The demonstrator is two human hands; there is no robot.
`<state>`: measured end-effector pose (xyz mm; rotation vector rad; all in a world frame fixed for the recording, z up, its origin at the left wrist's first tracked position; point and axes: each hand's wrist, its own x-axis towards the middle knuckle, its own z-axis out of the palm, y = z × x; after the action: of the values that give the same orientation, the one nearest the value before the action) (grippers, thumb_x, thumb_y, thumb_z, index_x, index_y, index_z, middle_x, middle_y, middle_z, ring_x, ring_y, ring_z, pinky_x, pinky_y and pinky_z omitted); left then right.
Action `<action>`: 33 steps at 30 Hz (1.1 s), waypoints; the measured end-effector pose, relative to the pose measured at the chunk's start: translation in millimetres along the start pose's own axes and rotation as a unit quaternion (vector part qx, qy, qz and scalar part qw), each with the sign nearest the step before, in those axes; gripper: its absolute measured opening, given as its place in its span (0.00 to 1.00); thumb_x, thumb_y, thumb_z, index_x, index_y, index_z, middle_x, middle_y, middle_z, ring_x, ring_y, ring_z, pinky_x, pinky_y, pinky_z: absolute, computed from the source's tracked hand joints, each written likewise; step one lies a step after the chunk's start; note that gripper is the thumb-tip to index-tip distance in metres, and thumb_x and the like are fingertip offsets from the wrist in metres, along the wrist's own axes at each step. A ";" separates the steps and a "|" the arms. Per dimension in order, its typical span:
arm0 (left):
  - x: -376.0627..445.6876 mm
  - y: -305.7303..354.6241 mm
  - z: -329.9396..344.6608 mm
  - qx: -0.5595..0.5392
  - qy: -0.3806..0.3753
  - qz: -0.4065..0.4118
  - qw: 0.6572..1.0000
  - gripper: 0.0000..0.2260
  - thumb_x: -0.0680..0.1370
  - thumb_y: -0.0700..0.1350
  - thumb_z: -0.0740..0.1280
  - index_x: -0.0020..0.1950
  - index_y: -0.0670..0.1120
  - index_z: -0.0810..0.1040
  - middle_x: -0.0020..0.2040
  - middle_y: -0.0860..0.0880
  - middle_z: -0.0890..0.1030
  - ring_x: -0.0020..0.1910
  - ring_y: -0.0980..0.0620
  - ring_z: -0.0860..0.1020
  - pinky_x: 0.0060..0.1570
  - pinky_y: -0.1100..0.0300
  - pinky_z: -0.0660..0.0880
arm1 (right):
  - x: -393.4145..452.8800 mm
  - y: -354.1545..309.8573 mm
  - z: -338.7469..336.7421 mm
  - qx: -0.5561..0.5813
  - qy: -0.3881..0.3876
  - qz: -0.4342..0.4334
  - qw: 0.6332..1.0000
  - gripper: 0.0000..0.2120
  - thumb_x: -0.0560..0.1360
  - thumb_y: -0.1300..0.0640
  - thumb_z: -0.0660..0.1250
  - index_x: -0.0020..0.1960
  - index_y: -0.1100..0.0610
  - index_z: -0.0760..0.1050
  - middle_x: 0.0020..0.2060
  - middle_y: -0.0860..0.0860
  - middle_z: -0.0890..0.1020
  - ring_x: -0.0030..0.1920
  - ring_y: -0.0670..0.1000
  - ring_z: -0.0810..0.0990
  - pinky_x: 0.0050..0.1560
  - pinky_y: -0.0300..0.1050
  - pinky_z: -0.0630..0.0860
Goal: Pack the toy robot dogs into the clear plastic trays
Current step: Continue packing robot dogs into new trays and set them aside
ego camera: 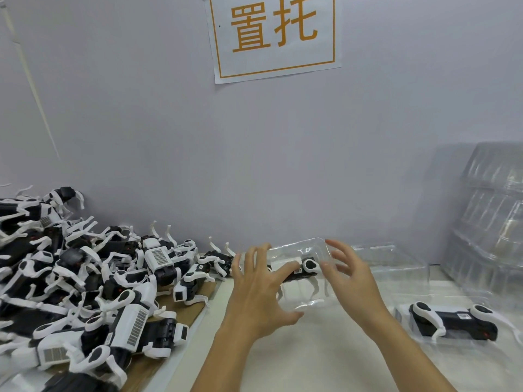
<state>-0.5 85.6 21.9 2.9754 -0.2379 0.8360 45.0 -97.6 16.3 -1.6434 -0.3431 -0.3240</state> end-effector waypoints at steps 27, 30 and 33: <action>-0.3 14.2 8.0 0.019 0.053 0.002 0.998 0.46 0.63 0.72 0.62 0.75 0.49 0.62 0.72 0.47 0.65 0.73 0.43 0.63 0.74 0.38 0.54 | -5.9 1.7 19.6 -0.350 0.098 -0.183 0.913 0.14 0.63 0.58 0.82 0.44 0.49 0.82 0.57 0.50 0.74 0.60 0.53 0.66 0.54 0.52 0.63; -1.0 12.5 8.6 0.019 0.042 0.003 0.999 0.45 0.63 0.73 0.59 0.75 0.51 0.61 0.73 0.48 0.62 0.74 0.44 0.59 0.75 0.40 0.50 | -5.6 -0.3 19.4 -0.368 0.097 -0.198 0.903 0.13 0.61 0.59 0.83 0.41 0.50 0.82 0.48 0.47 0.76 0.53 0.52 0.70 0.50 0.48 0.60; -1.0 12.9 10.6 0.004 0.033 0.018 0.999 0.41 0.63 0.72 0.63 0.72 0.54 0.63 0.73 0.49 0.61 0.74 0.45 0.57 0.75 0.42 0.46 | -6.3 0.1 16.1 -0.386 0.112 -0.182 0.897 0.12 0.62 0.57 0.83 0.41 0.49 0.83 0.43 0.45 0.79 0.51 0.53 0.74 0.50 0.47 0.58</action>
<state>2.1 72.1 12.3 2.9532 -0.2880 0.9395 39.4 -81.8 12.1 -2.2850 -0.3699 -1.0276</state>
